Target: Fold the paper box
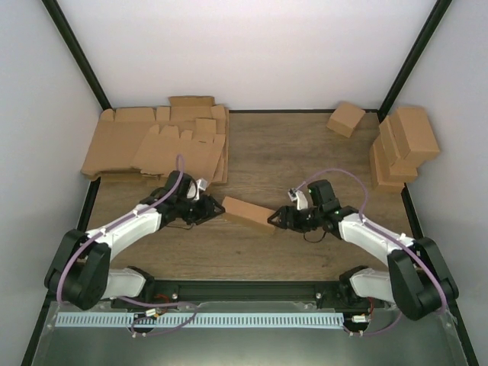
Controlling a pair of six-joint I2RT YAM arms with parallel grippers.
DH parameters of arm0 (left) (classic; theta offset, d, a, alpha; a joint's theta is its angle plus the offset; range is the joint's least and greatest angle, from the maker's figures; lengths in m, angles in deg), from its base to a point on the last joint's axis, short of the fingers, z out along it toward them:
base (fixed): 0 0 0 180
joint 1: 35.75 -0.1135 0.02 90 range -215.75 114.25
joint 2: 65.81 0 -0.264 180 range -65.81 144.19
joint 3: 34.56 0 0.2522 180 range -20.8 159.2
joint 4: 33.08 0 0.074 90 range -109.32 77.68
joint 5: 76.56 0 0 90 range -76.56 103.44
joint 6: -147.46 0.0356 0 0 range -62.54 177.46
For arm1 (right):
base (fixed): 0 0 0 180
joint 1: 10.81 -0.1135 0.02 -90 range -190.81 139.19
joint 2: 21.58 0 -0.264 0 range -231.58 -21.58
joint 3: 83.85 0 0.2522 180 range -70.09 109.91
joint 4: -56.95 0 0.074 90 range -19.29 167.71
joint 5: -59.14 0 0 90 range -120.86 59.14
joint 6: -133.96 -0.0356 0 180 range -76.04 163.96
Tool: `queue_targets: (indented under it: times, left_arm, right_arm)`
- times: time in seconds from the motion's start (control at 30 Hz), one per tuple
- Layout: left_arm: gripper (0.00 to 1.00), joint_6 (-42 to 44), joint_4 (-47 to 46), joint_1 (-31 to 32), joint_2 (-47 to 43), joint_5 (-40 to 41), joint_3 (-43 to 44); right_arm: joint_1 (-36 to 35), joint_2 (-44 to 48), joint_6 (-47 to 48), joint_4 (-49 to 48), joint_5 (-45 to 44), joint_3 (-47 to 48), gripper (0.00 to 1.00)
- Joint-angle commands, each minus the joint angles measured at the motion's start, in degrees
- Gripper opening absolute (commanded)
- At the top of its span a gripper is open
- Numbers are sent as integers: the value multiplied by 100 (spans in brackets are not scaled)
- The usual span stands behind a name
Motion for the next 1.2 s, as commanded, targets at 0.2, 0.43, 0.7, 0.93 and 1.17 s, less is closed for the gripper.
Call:
queue_targets:
  times: [0.2, 0.43, 0.7, 0.93, 1.17]
  left_arm:
    - [71, -207, 1601, 62, -1963, 103, -713]
    - [100, -1100, 969, 61, -2989, -119, -1161]
    - [84, -258, 386, 69, -1755, -88, -1383]
    - [63, -415, -533, 112, -1260, -325, -1650]
    - [56, -500, -1050, 182, -919, -504, -1665]
  right_arm:
    - [-1121, 825, -750, 170, -779, -918, 69]
    - [-1139, 1268, -483, 632, -960, -529, 86]
    - [-980, 1043, -604, 496, -993, -287, 88]
    - [-614, 809, -862, -193, -408, -660, 88]
    - [-611, 514, -850, -443, -256, -816, 88]
